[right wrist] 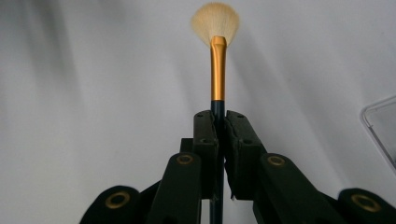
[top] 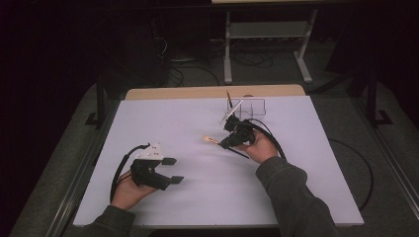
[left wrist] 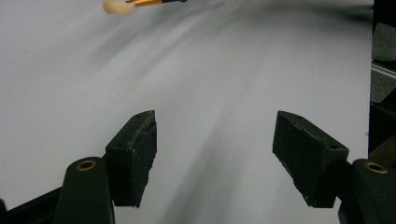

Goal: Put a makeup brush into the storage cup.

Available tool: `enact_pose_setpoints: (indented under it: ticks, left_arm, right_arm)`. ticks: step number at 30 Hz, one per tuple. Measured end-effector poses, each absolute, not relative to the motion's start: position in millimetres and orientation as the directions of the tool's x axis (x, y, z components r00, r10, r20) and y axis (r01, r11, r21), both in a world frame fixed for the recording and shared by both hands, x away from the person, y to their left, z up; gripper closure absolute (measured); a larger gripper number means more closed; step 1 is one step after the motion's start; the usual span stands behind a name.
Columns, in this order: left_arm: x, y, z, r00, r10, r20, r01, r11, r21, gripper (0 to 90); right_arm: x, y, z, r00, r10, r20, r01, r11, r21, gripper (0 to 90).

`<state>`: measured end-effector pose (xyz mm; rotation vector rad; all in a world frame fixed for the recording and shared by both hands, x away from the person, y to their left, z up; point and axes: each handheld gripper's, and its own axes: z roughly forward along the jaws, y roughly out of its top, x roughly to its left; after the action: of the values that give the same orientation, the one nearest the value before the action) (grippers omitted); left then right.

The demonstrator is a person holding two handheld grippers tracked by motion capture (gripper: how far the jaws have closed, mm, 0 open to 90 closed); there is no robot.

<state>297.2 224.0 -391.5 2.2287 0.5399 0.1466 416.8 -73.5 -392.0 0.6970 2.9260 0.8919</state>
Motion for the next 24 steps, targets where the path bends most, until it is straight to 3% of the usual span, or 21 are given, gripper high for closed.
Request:
enact_pose_setpoints:
  ticks: [24]
  left_arm:
    - [297.5, 215.5, -386.5, 0.908, 0.411, -0.079, 0.323, -0.568, 0.757, 30.8]
  right_arm:
    - [372.6, -90.1, -375.8, -0.941, 0.318, 0.115, 0.320, 0.731, 0.602, 83.0]
